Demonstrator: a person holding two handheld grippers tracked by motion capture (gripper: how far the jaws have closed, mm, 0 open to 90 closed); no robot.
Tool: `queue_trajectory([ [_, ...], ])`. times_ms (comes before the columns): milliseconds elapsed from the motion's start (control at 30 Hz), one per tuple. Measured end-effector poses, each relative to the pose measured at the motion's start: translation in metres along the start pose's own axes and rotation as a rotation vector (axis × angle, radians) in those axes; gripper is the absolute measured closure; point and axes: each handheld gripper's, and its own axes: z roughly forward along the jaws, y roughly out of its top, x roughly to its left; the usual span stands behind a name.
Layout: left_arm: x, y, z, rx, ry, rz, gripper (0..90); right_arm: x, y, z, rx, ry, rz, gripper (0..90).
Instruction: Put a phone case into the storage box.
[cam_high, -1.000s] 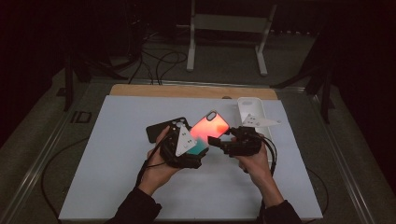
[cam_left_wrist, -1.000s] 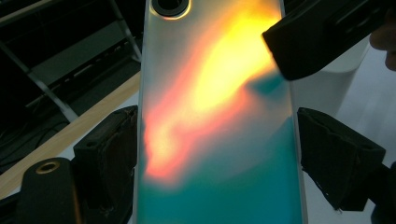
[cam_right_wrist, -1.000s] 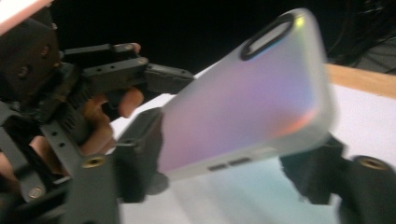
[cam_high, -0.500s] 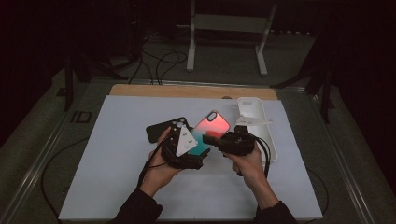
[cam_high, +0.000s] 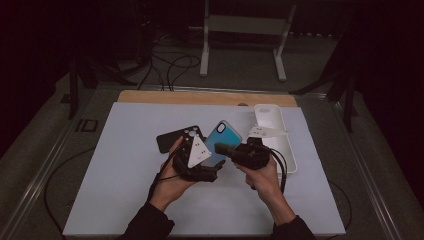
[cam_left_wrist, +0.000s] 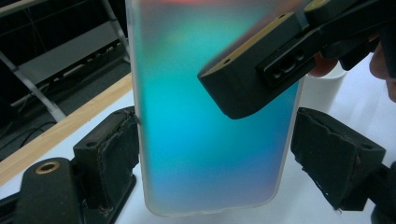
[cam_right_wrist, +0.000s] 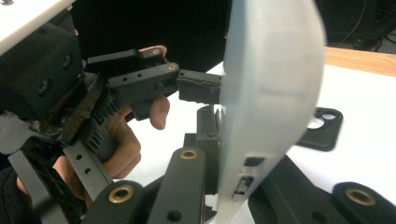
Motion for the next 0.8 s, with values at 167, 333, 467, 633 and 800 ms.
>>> queue_trajectory([
  [167,0.004,-0.001,-0.002,0.003,-0.036,-0.026,16.0,0.001,0.0,0.0,0.012,-0.014,-0.034,86.7],
  [333,0.01,-0.004,-0.005,0.008,-0.068,-0.054,15.0,-0.003,-0.001,0.0,0.029,-0.023,-0.044,86.6],
  [467,0.013,-0.006,-0.006,0.011,-0.085,-0.077,13.3,-0.004,-0.002,-0.002,0.038,-0.024,-0.052,86.6],
  [633,0.017,-0.008,-0.008,0.019,-0.111,-0.092,9.1,-0.004,-0.001,-0.003,0.047,-0.024,-0.071,86.5],
  [800,0.02,-0.009,-0.01,0.016,-0.13,-0.108,7.1,-0.003,0.0,-0.008,0.05,-0.019,-0.085,86.5],
])
